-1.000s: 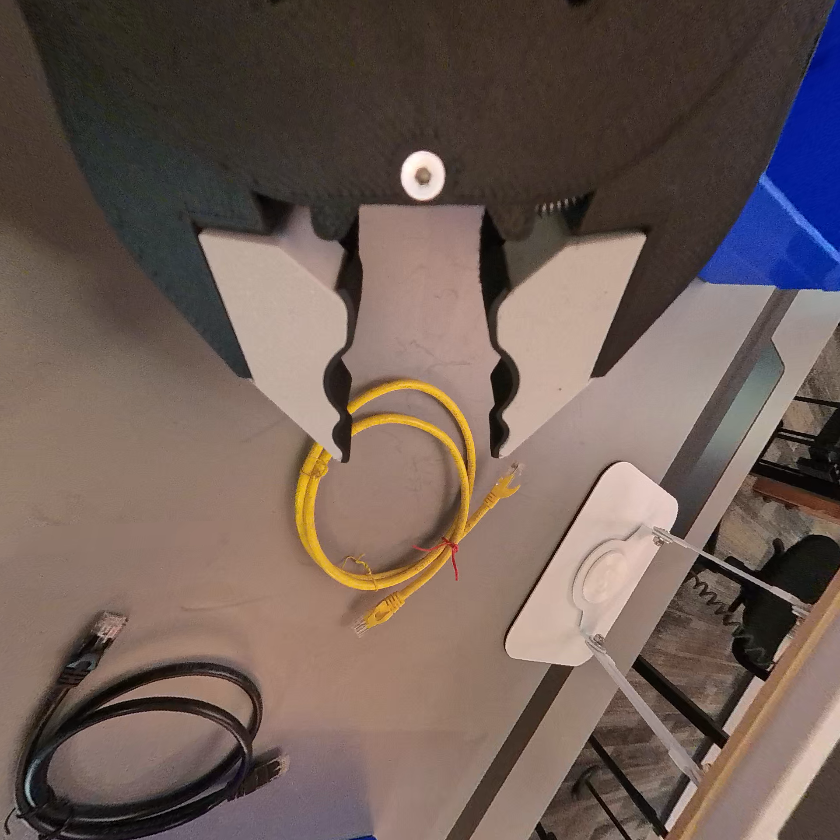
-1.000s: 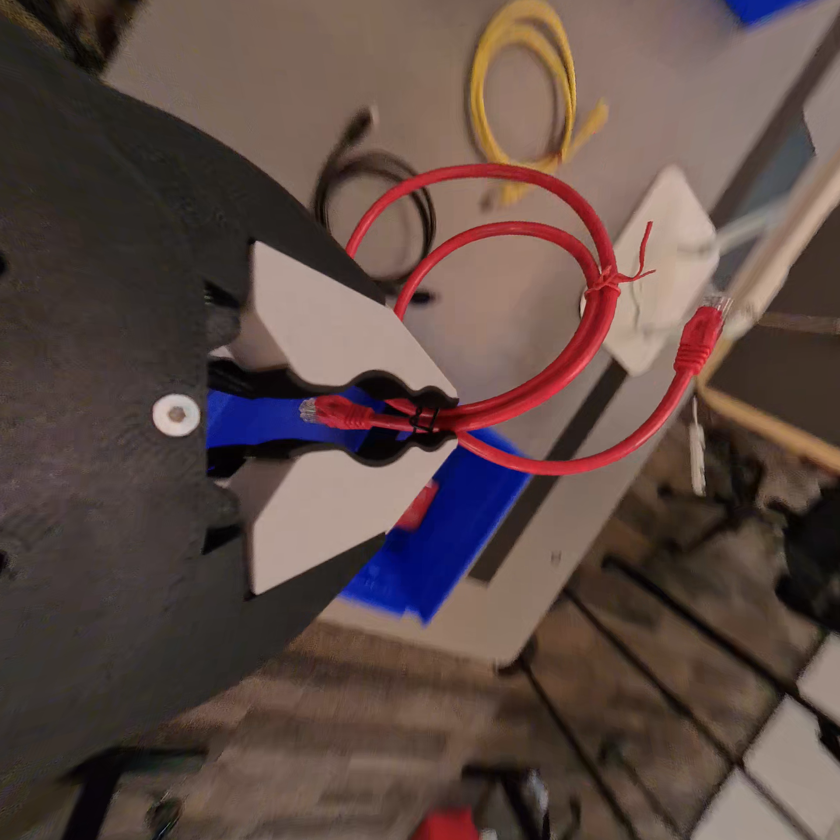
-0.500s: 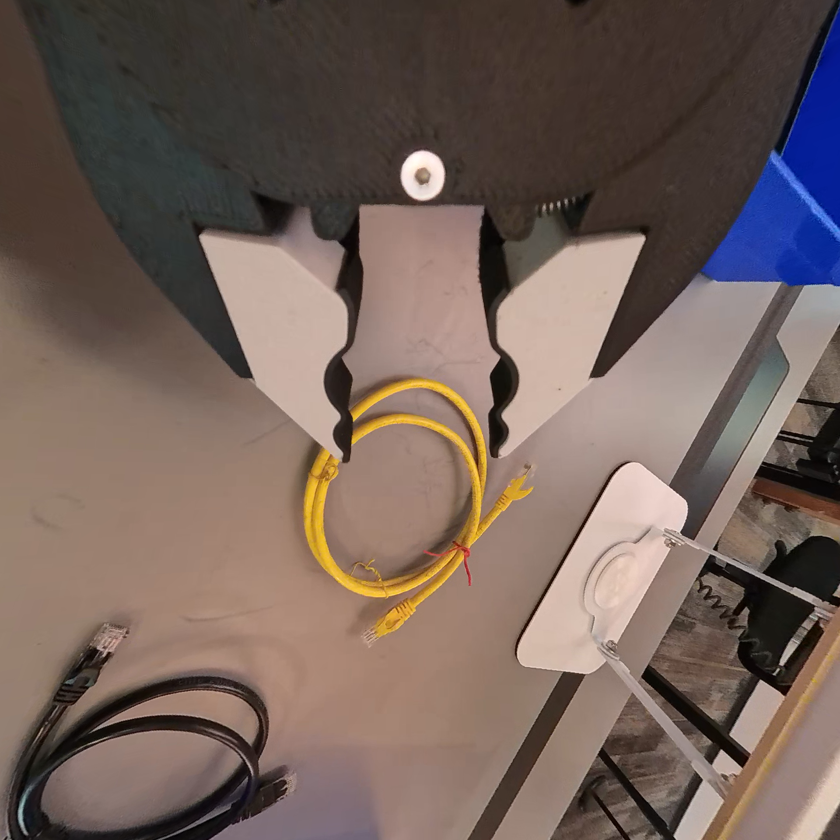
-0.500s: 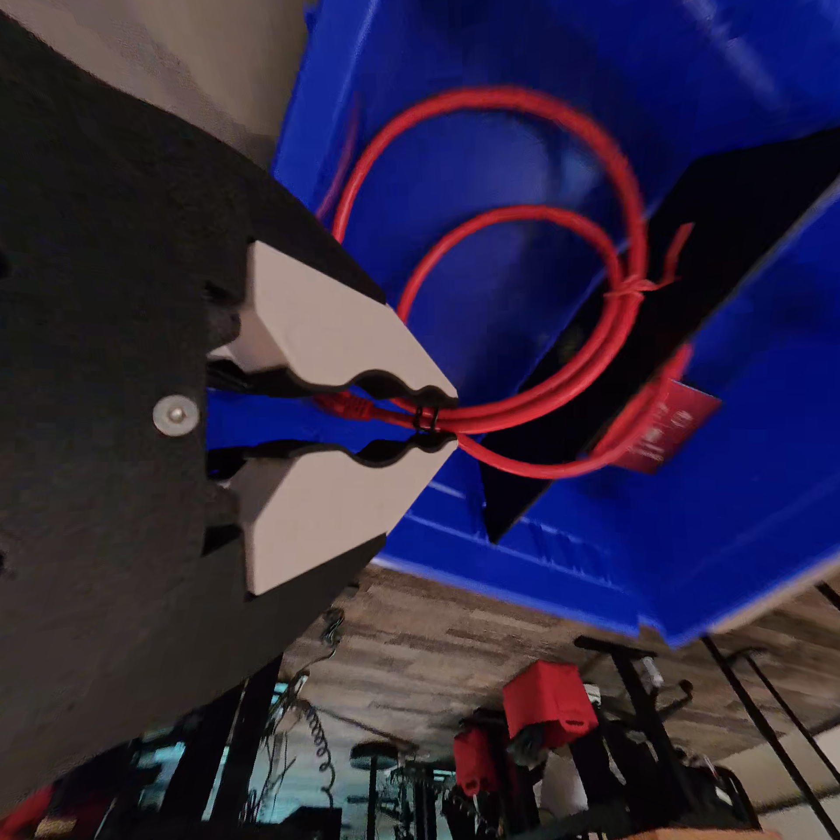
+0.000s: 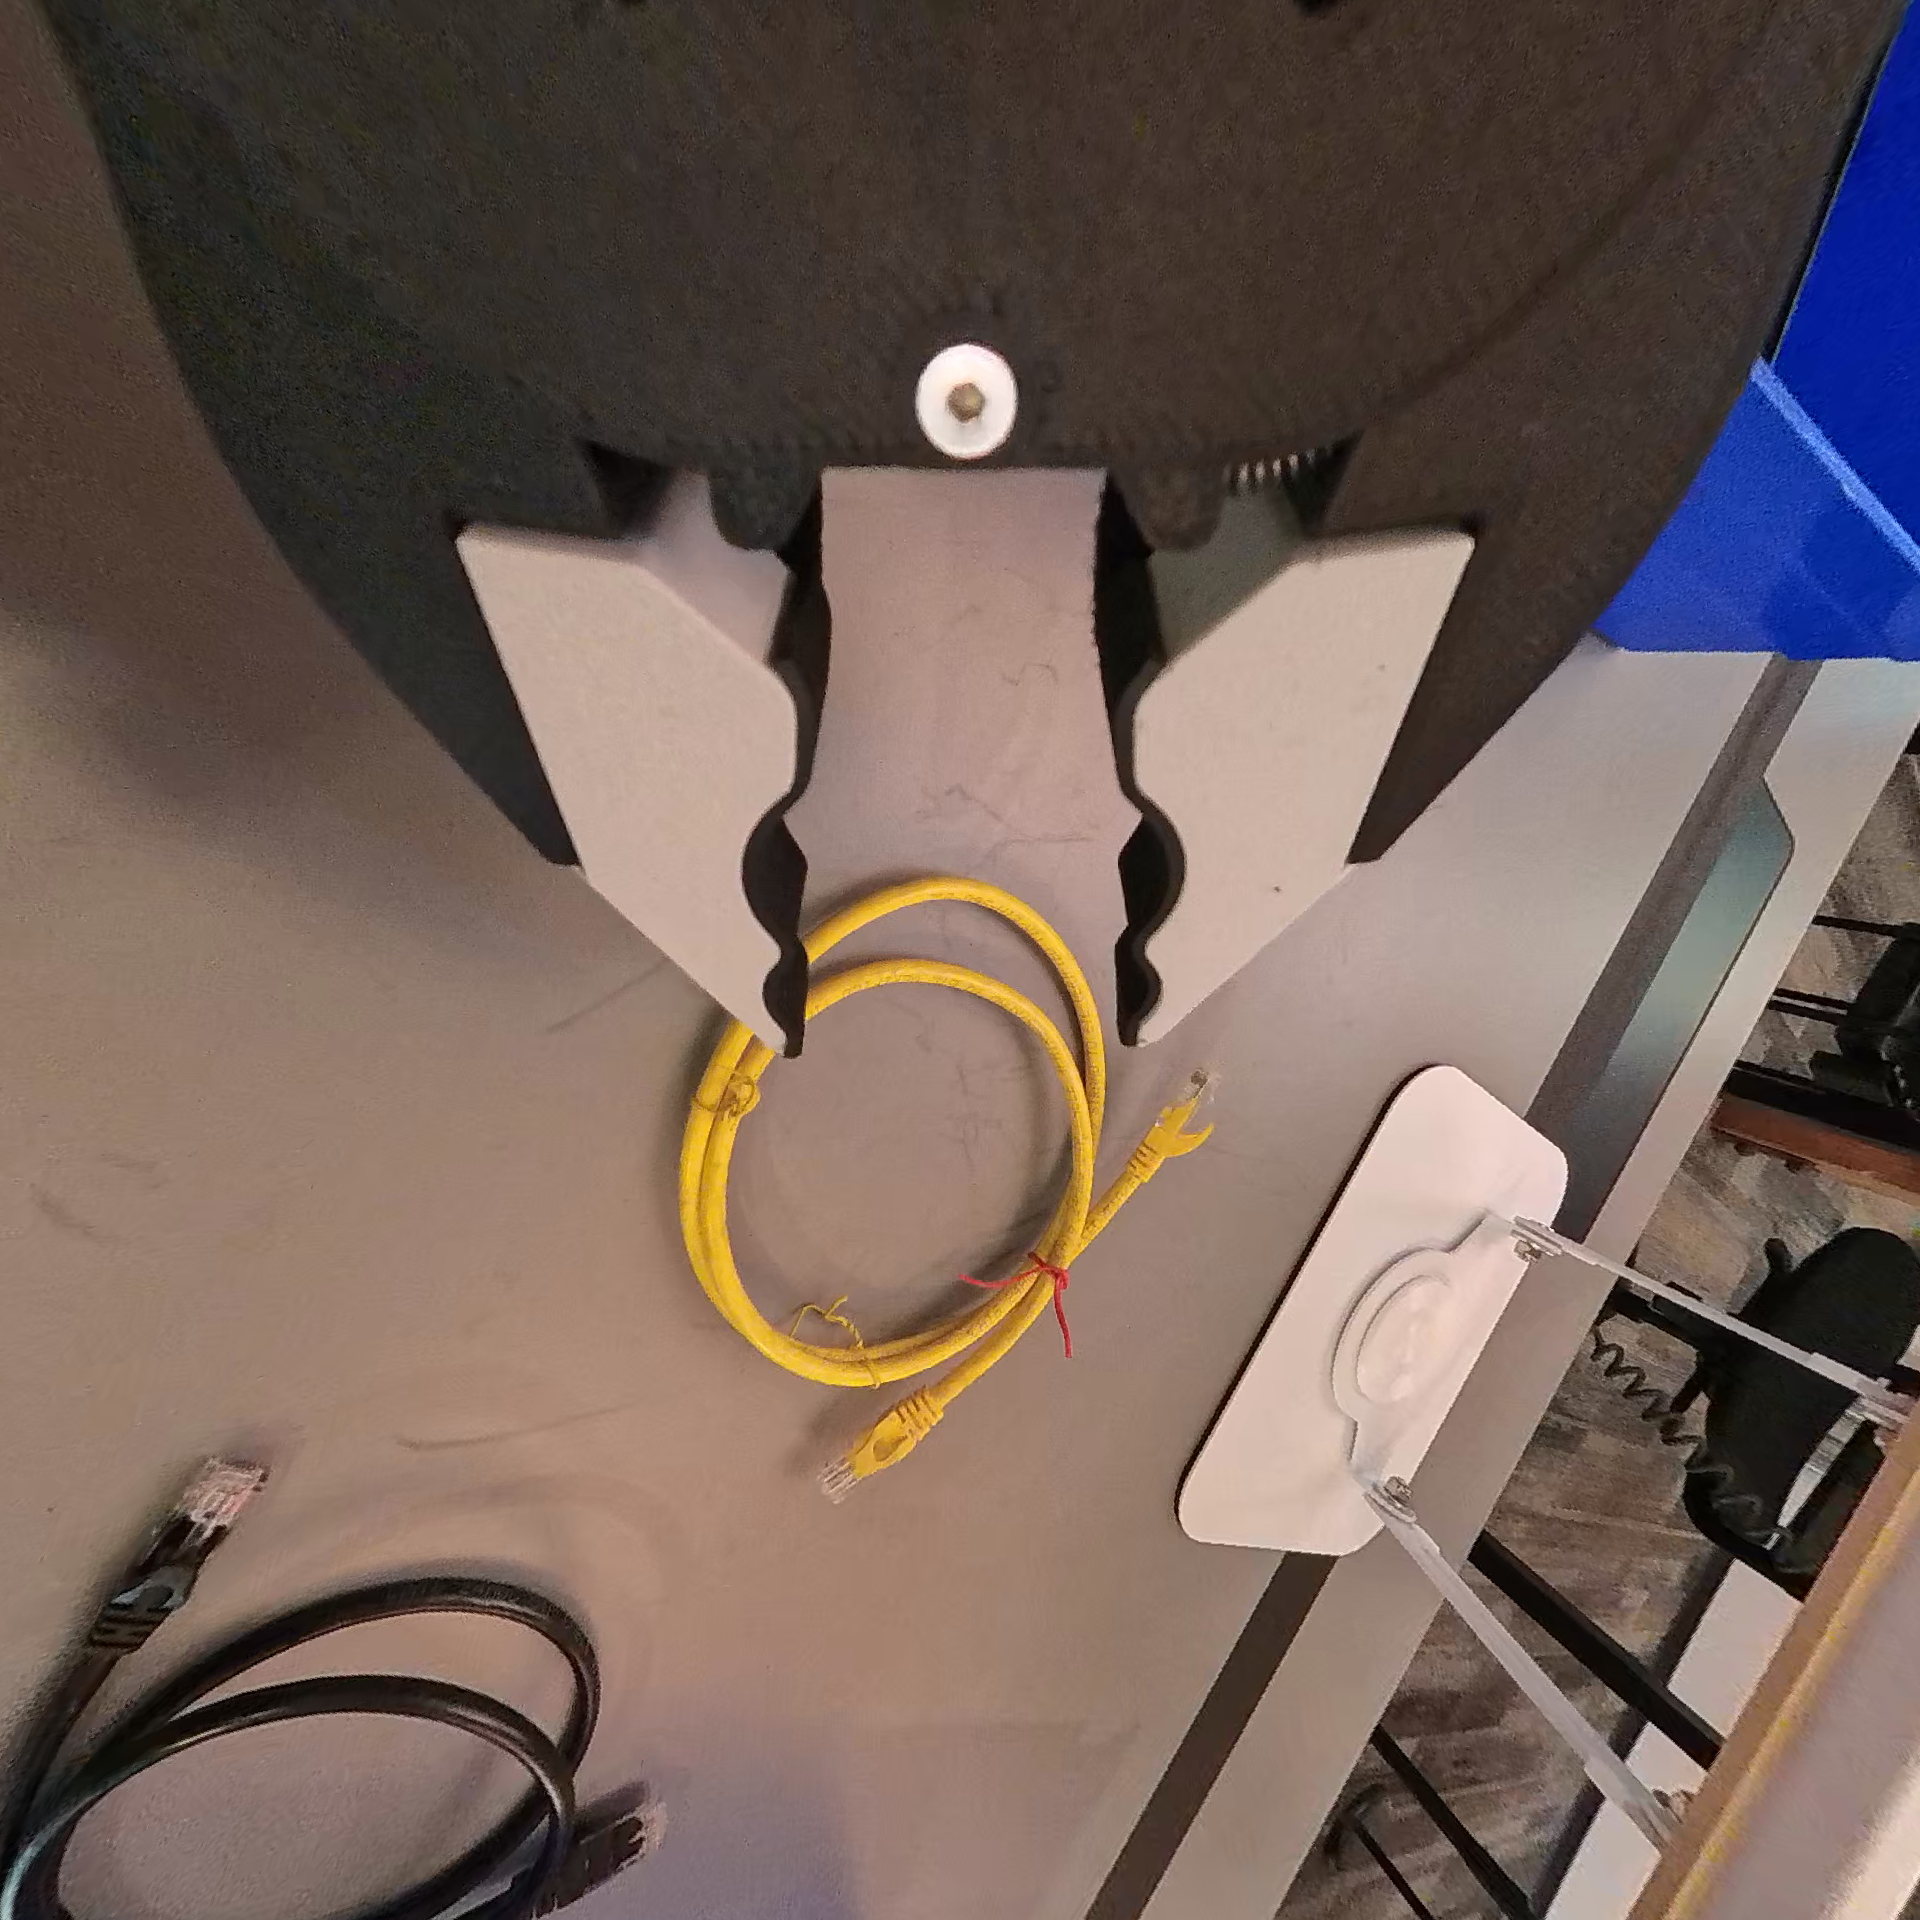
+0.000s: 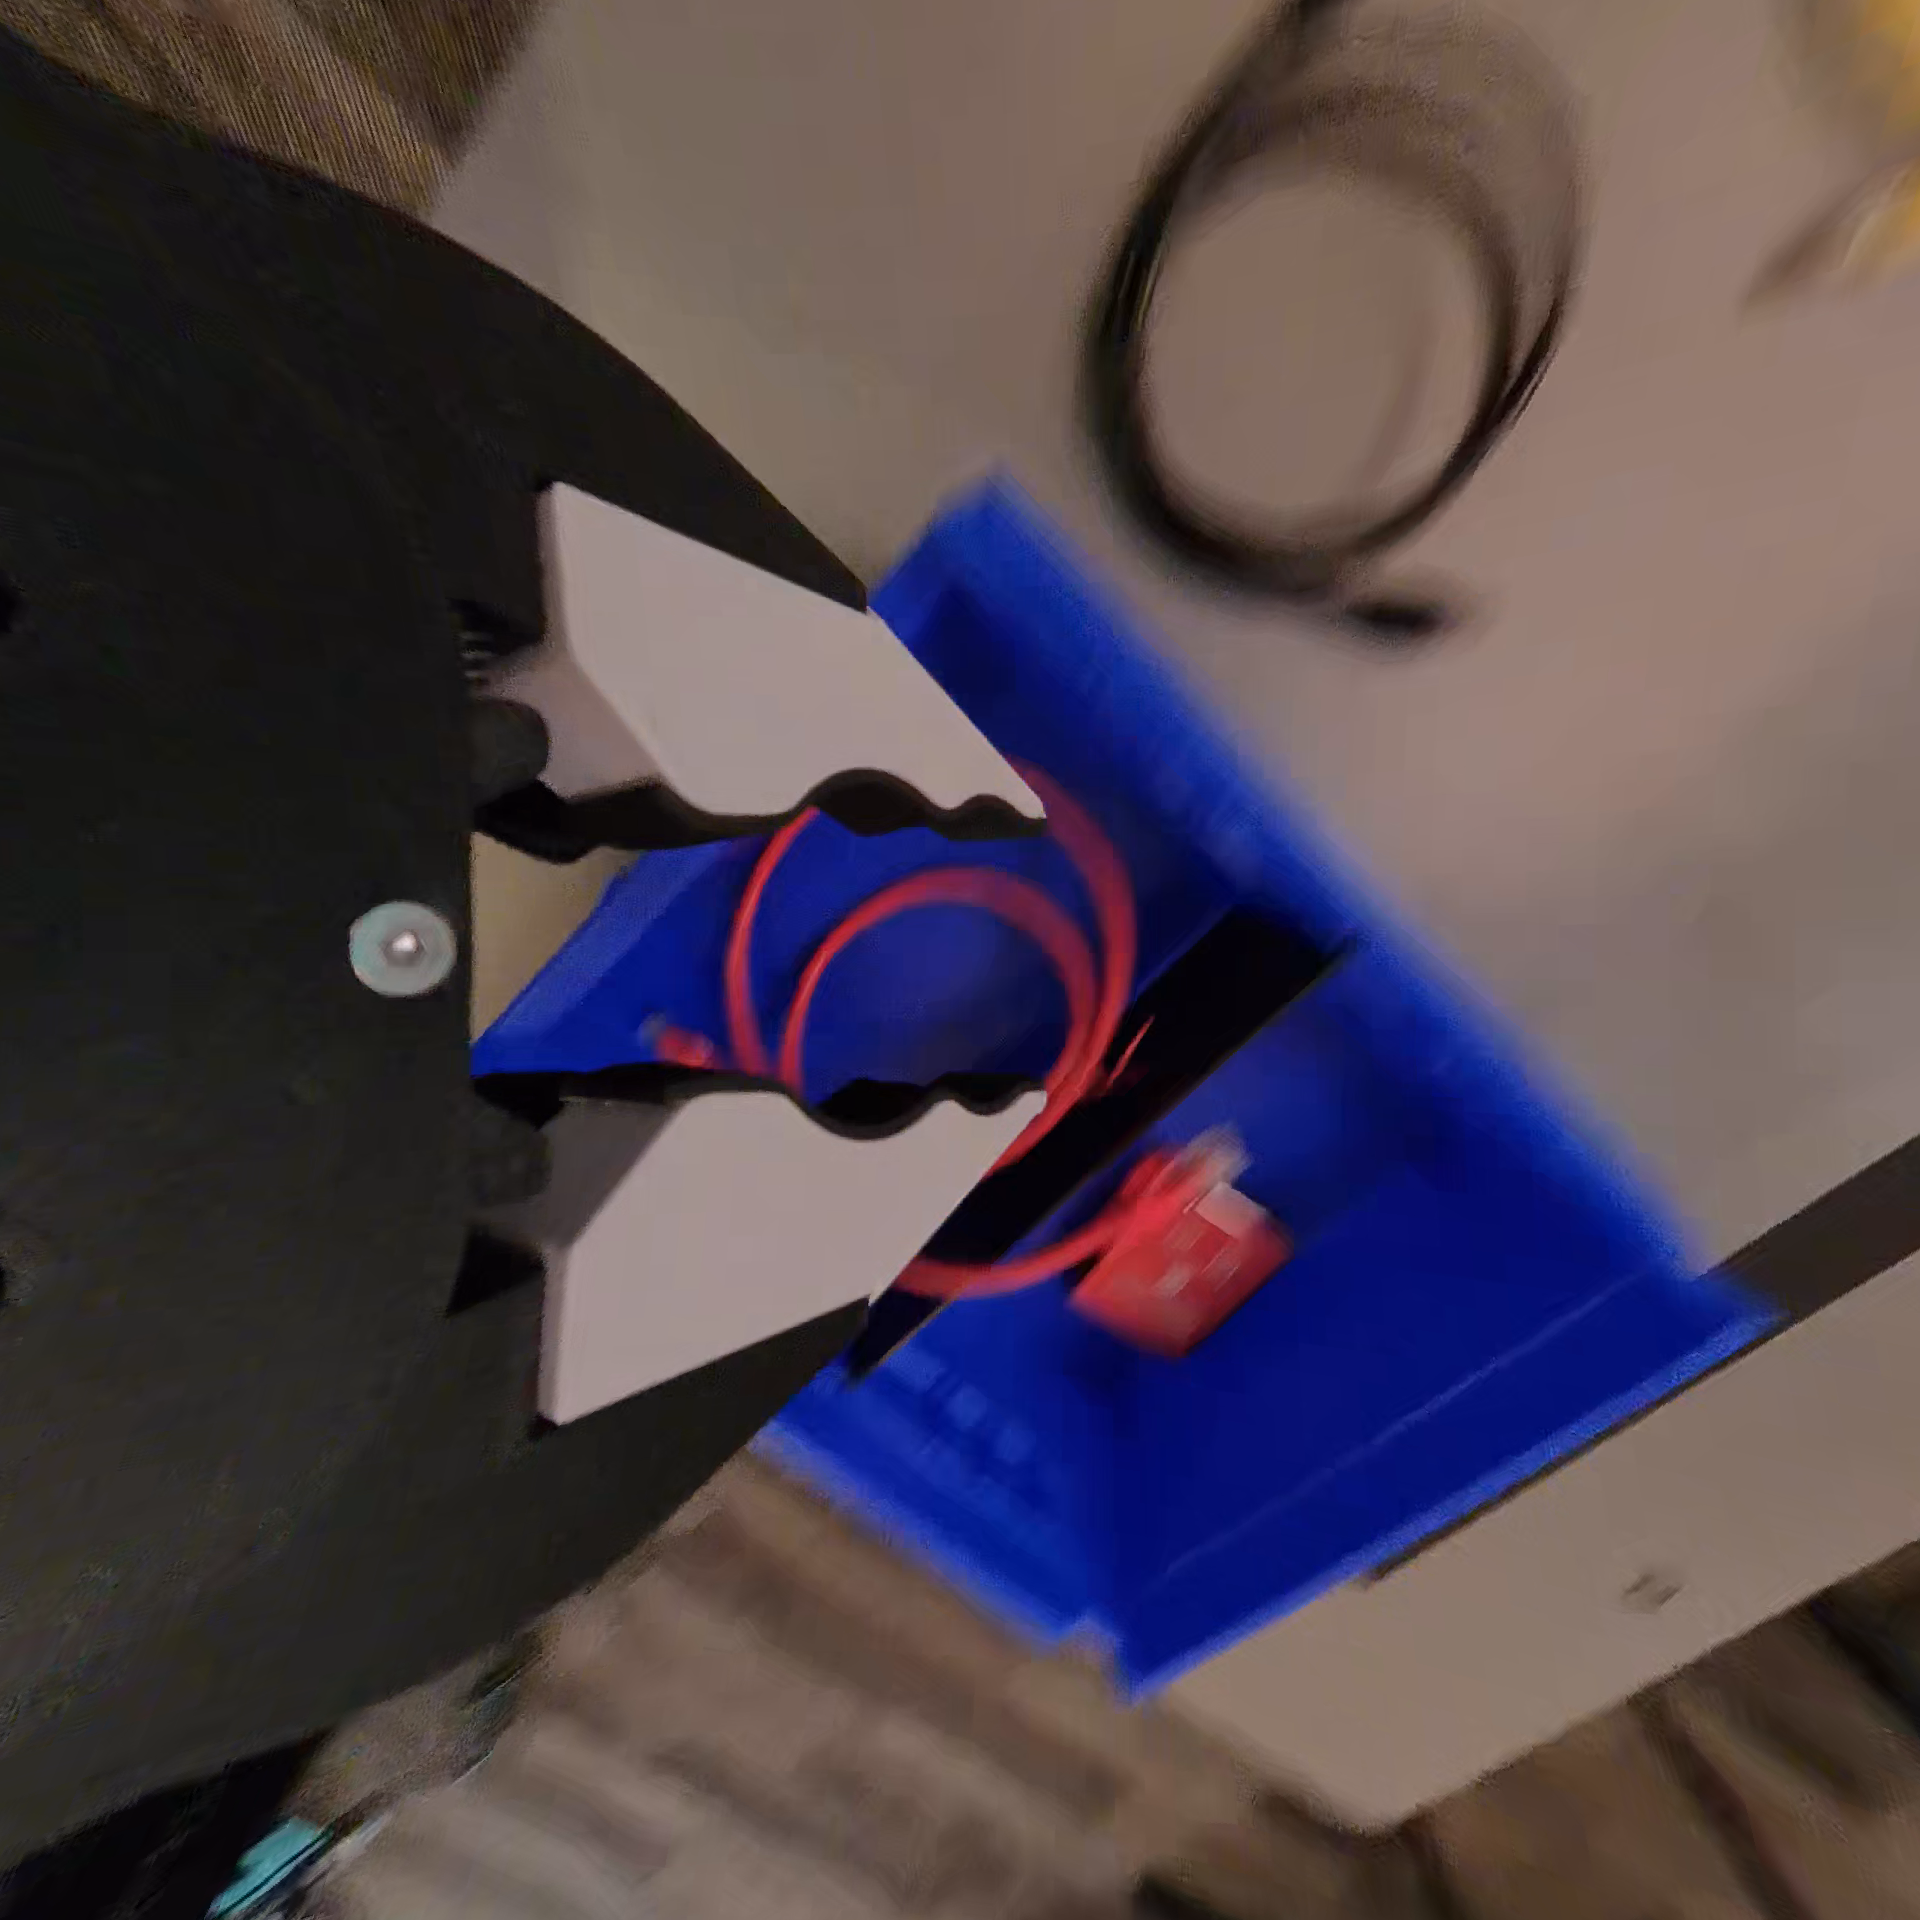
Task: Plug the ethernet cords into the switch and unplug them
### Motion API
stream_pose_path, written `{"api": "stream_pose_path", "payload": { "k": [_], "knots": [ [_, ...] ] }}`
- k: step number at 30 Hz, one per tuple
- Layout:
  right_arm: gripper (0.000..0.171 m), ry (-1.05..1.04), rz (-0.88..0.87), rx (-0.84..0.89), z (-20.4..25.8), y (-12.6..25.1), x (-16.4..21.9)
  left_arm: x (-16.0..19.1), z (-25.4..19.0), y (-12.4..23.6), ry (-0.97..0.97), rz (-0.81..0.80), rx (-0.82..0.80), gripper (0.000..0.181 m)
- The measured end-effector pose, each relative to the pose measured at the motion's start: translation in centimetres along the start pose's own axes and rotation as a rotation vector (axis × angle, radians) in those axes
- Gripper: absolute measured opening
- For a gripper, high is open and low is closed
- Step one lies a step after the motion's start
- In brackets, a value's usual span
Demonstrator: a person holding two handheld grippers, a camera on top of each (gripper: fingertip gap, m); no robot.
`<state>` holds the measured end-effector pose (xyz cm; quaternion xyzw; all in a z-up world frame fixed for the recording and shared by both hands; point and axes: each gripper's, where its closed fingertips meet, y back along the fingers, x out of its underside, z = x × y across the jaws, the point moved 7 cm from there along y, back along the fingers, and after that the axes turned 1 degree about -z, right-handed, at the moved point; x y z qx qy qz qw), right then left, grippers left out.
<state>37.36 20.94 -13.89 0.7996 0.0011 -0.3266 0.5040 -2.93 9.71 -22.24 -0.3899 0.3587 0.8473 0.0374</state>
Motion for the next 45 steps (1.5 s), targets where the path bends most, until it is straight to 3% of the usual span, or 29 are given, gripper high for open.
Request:
{"api": "stream_pose_path", "payload": {
  "k": [3,6,10,15,19,23,25,29,32,34,40,42,45],
  "knots": [
    [0.044,0.097,-0.061,-0.107,6.0,-0.3,-4.4,-0.1,0.0,-0.1,-0.001,-0.002,0.001,0.057],
    [0.045,0.196,0.132,-0.048,9.6,-4.5,-5.2,-0.1,-0.1,-0.1,-0.004,-0.004,0.007,0.057],
    [0.043,0.074,0.436,0.01,10.4,-9.9,-3.0,-0.3,-0.3,0.3,-0.022,-0.011,0.002,0.056],
    [0.014,0.08,0.547,0.097,10.6,-13.3,-2.3,-0.7,-0.5,0.4,-0.019,-0.029,0.014,0.056],
    [0.011,0.082,0.534,0.069,10.6,-13.8,-3.1,-0.7,-0.8,0.3,-0.024,-0.031,0.025,0.056],
    [0.009,0.095,0.39,0.065,11.2,-11.4,-6.0,-0.7,-0.5,0.5,-0.03,-0.038,0.014,0.056],
    [0.008,0.074,0.275,0.091,10.3,-8.2,-8.0,-0.5,-0.3,0.6,-0.02,-0.038,0.014,0.056],
    [0.007,0.02,0.093,0.307,4.5,-0.4,-9.6,-0.4,-0.3,0.5,-0.019,-0.034,0.016,0.055],
    [0.003,-0.083,0.054,0.45,-0.7,3.6,-6.8,-0.5,-0.5,0.4,-0.024,-0.036,0.019,0.055],
    [0.003,-0.173,0.046,0.499,-3.5,4.3,-3.7,-0.6,-0.6,0.3,-0.023,-0.036,0.023,0.055],
    [0.005,-0.316,0.066,0.577,-5.8,-0.9,6.0,-0.8,-1.2,0.0,-0.028,-0.03,0.032,0.055],
    [0.023,-0.365,0.112,0.51,-4.9,-2.9,8.2,-0.8,-1.3,0.0,-0.031,-0.026,0.027,0.055],
    [0.039,-0.376,0.1,0.501,-3.9,-2.3,8.5,-0.9,-1.3,0.2,-0.023,-0.019,0.026,0.055]
  ]
}}
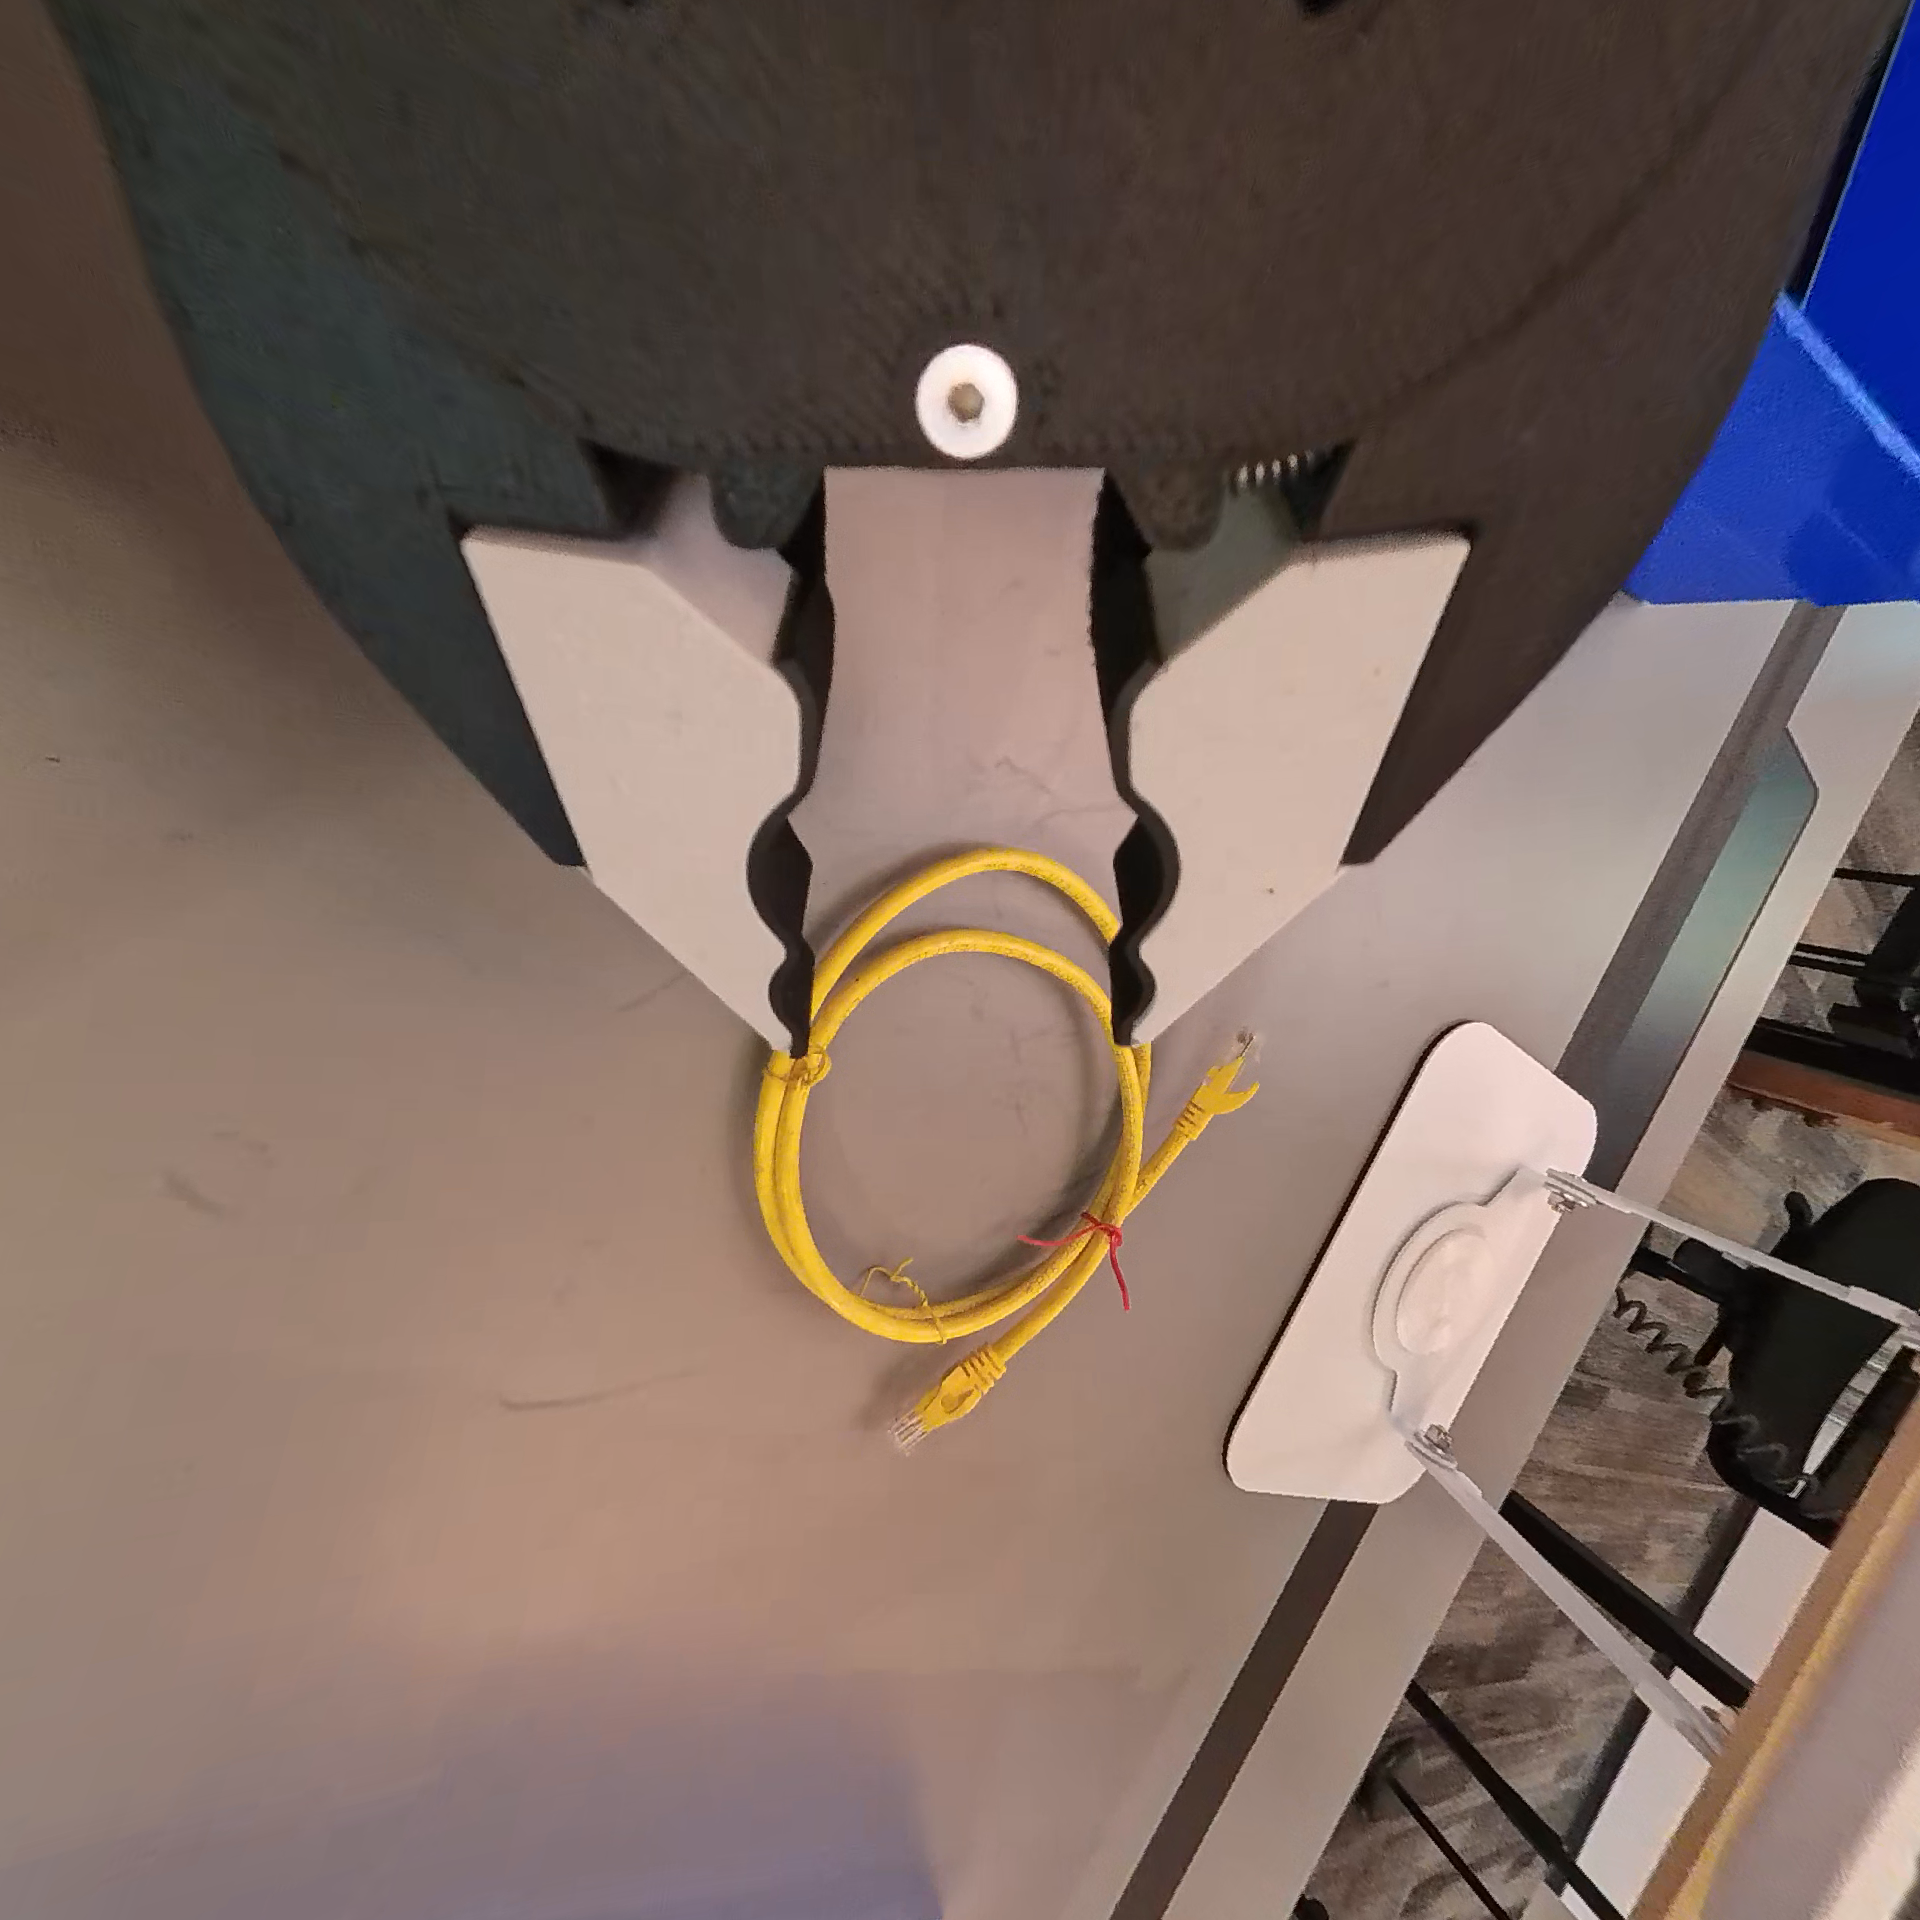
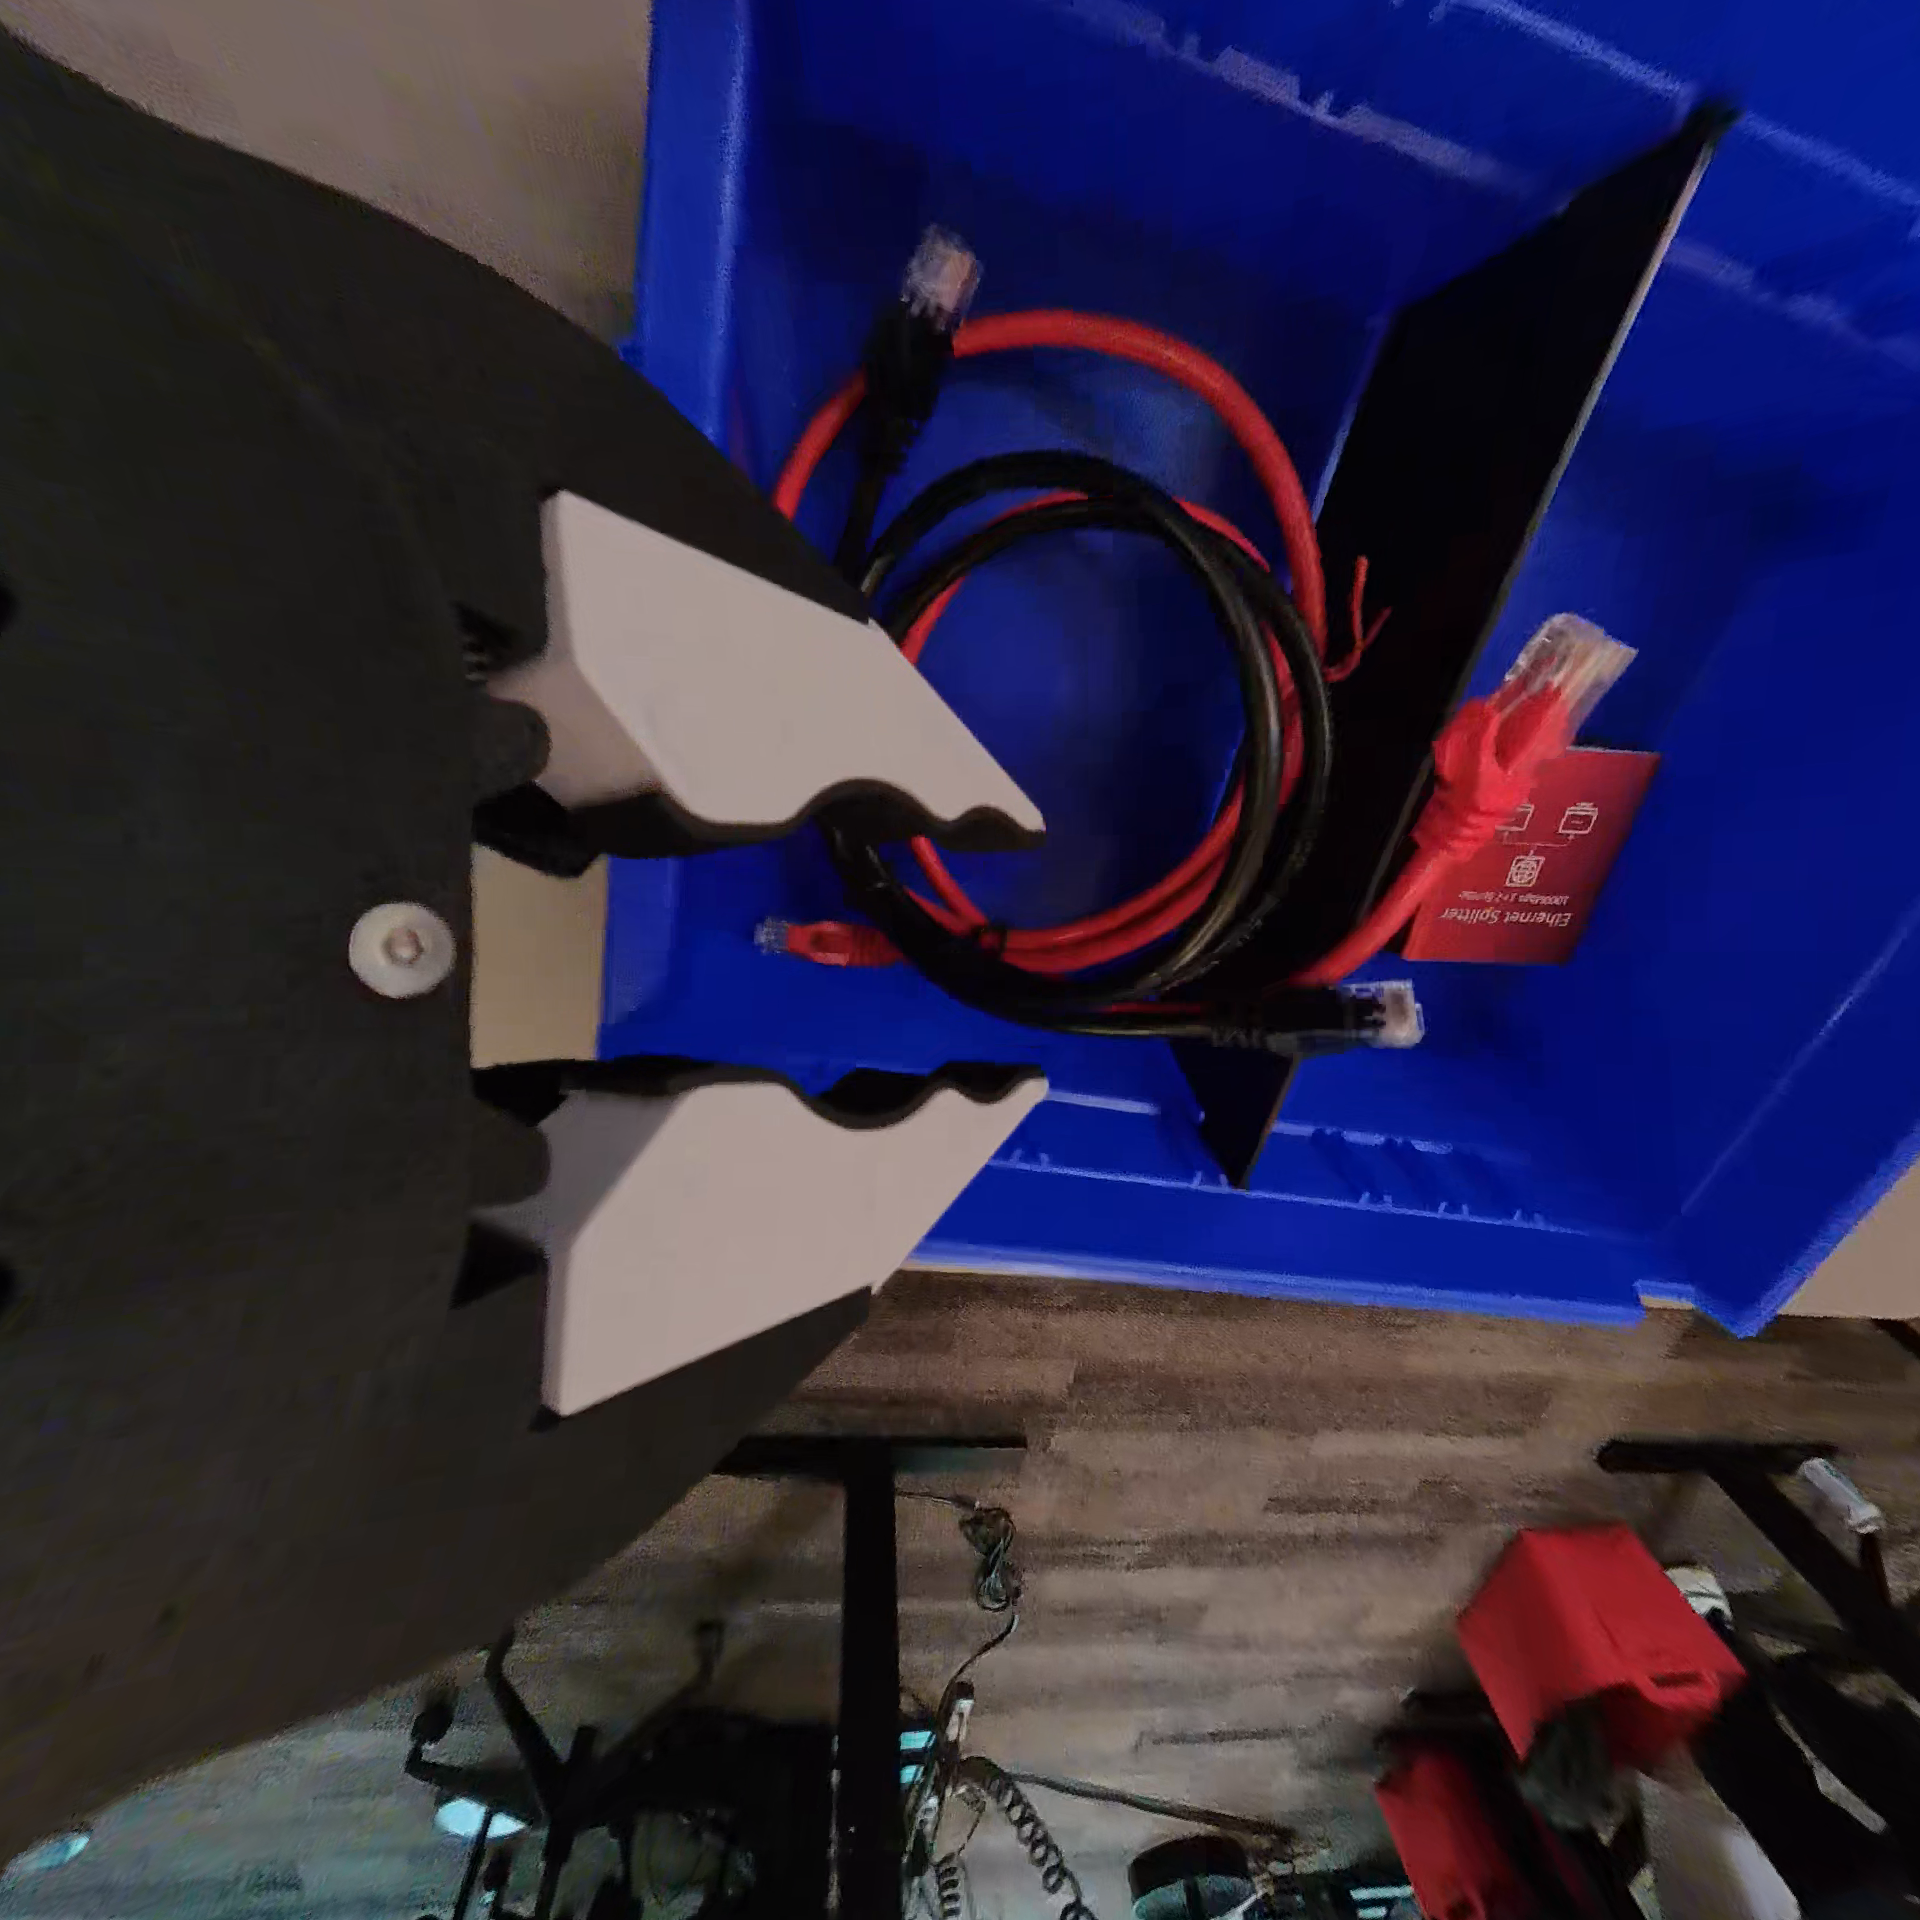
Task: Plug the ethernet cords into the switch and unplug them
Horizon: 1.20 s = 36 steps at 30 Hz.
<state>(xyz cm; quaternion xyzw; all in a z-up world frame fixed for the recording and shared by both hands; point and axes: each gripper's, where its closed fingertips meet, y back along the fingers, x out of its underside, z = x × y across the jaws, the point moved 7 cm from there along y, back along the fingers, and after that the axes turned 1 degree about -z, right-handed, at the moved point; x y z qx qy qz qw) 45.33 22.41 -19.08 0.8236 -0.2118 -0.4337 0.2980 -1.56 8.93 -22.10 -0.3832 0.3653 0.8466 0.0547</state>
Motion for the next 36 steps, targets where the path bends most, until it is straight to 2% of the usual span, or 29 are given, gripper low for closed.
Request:
{"api": "stream_pose_path", "payload": {
  "k": [2,4,6,8,10,13,18,21,24,25,30,36],
  "knots": [
    [0.038,0.012,-0.107,-0.002,0.6,3.0,-2.2,-0.3,0.0,0.2,0.002,-0.002,-0.004,0.054],
    [0.032,0.064,-0.253,-0.089,3.4,6.8,-6.0,-0.8,0.0,0.4,0.014,-0.013,0.001,0.055],
    [0.033,0.148,-0.328,-0.248,8.8,9.5,-9.9,-1.1,-0.5,0.6,0.032,-0.019,0.009,0.054],
    [0.04,0.252,-0.311,-0.405,15.2,10.4,-12.7,-1.0,-1.2,0.7,0.021,-0.01,0.009,0.055],
    [0.047,0.35,-0.277,-0.491,20.9,9.5,-14.6,-0.8,-1.9,1.1,0.014,-0.003,0.01,0.054],
    [0.057,0.446,-0.214,-0.629,27.7,6.2,-16.4,-0.1,-2.5,1.7,0.015,0.003,0.013,0.054],
    [0.061,0.573,-0.088,-0.736,34.1,0.0,-17.4,0.2,-1.6,1.9,0.013,-0.014,-0.002,0.054],
    [0.049,0.606,-0.02,-0.761,35.8,-2.0,-17.1,0.3,-1.1,1.9,0.013,-0.025,-0.006,0.054],
    [0.014,0.57,-0.011,-0.804,36.3,-2.3,-17.4,0.5,-0.8,1.9,0.027,-0.035,-0.005,0.053],
    [0.011,0.584,-0.013,-0.798,36.4,-2.3,-17.4,0.5,-0.6,1.9,0.03,-0.038,-0.007,0.053],
    [0.009,0.497,-0.066,-0.819,35.0,-0.3,-18.1,0.4,-0.3,2.1,0.042,-0.063,-0.01,0.053],
    [0.009,0.353,-0.26,-0.778,28.3,5.2,-20.5,0.1,-0.5,2.2,0.045,-0.081,-0.018,0.052]
  ]
}}
